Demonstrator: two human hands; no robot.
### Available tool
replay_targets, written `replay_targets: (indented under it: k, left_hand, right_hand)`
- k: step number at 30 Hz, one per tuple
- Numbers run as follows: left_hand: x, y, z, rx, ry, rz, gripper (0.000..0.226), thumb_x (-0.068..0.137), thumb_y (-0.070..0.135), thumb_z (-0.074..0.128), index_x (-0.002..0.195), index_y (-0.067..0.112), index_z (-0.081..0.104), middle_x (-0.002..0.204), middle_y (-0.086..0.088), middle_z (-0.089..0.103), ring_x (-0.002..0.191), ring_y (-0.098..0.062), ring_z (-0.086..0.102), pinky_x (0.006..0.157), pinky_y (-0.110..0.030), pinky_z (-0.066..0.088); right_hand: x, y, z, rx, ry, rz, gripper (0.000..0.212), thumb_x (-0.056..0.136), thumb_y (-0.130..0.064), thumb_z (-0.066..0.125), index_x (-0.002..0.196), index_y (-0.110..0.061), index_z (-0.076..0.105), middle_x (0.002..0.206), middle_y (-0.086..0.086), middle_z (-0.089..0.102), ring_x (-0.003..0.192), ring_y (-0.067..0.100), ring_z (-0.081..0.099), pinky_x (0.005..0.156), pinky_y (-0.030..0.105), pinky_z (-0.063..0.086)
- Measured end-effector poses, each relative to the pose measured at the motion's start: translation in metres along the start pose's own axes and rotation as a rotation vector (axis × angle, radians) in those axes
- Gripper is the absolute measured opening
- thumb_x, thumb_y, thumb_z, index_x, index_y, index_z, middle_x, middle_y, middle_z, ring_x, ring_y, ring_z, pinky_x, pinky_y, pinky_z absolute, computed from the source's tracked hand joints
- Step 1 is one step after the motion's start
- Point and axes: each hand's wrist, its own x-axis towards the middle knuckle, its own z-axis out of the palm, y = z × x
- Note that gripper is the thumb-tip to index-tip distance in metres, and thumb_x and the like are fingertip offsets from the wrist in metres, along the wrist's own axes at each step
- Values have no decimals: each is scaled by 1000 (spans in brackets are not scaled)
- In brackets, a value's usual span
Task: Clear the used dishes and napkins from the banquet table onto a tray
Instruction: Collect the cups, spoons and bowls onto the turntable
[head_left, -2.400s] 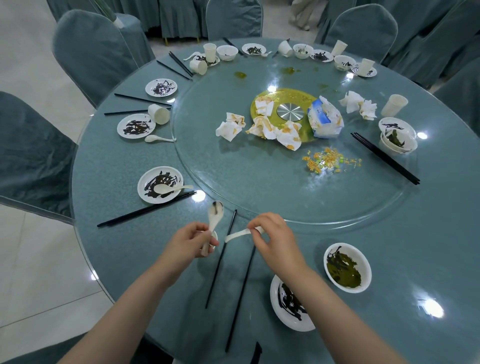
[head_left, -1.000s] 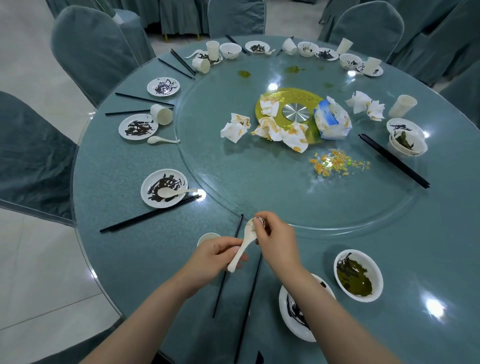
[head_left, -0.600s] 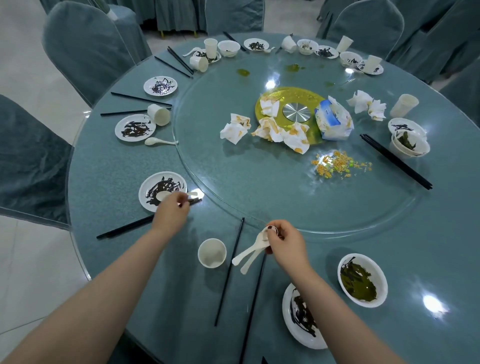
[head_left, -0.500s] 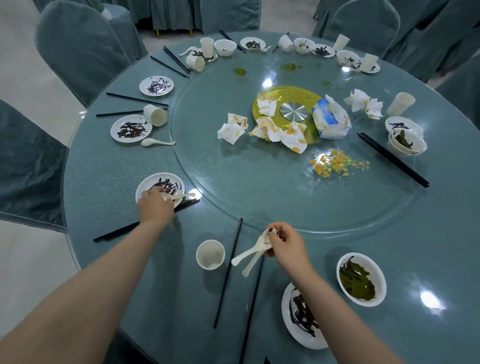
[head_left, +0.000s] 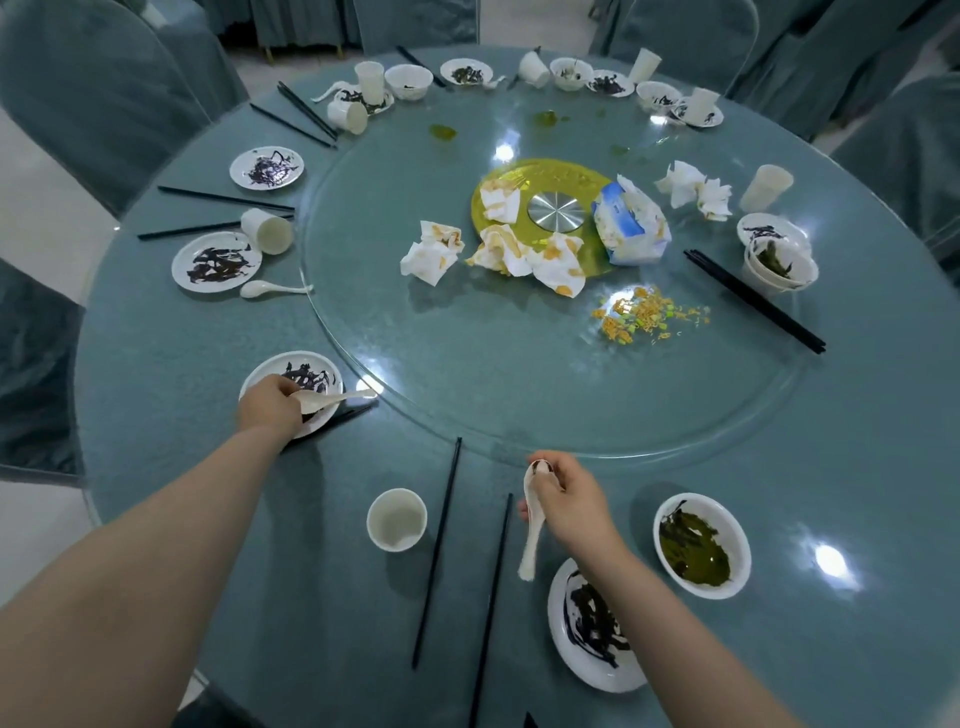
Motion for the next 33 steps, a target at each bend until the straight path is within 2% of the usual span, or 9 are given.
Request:
replay_targets:
  k: [3,5,10,15,18,21,25,28,33]
  left_hand:
    - [-9,12,-1,-105,8,87,26,90,5,51,108,10,68,108,-7,67,98,-28,59,85,-32,42]
    - [-22,23,-4,-190,-3,148,23,92,8,51,105,12,69,101,-3,68,90,-23,59,80,-30,42]
    - [-60,41,-3,-416,-71,253,15,91,21,58,94,29,71,87,8,69,80,-15,61,85,-36,53]
    - [-130,64,15,-564,-273,284,16,95,10,58,96,17,72,89,0,69,76,-9,60,66,-16,53]
    - [-165,66,32,-535,-453,266,20,95,8,56,91,18,73,80,2,68,74,-10,61,61,-16,51]
    - [-197,67,46,-543,-606,276,23,96,7,54,88,19,72,80,-1,68,78,-12,64,67,-24,56]
    - [-232,70,53,-594,-775,248,20,99,12,51,102,9,71,96,-11,72,87,-13,68,76,-30,58]
    - [-247,70,56,-634,-832,209,23,100,14,49,106,7,70,99,-11,73,91,-17,69,83,-34,57]
    - [-263,71,53,-677,-862,190,26,102,16,46,107,6,69,94,-7,73,91,-16,69,78,-27,56]
  right_hand:
    - [-1,3,-3,10,1,-18,8,94,-15,54,90,-21,59,81,1,69,67,20,65,71,39,54]
    - [-2,5,-5,-15,6,-36,5,92,-20,60,87,-18,59,81,3,69,69,17,58,70,33,48]
    - [-11,-4,-6,124,-36,-54,6,90,-13,65,86,-12,62,80,3,63,67,16,58,62,32,50]
    - [-20,-14,-11,138,-99,-163,9,88,-12,68,81,-16,63,74,-6,59,65,12,54,60,24,46]
    - [-26,-16,-12,131,-165,-233,11,86,-10,70,80,-16,63,68,-9,58,65,7,50,64,20,40]
    - [-32,-14,-11,114,-198,-249,14,85,-11,72,85,-19,61,69,-6,56,65,8,49,64,21,41]
    - [-42,-5,-12,30,-194,-197,25,82,-16,75,93,-23,55,76,-1,59,64,6,51,63,20,45]
    - [-48,2,-17,-107,-156,-221,28,77,-23,77,89,-23,53,75,-5,59,60,4,48,58,18,43]
    - [-51,11,-27,-299,-88,-273,34,74,-33,77,82,-23,46,71,-6,52,58,6,41,54,18,37]
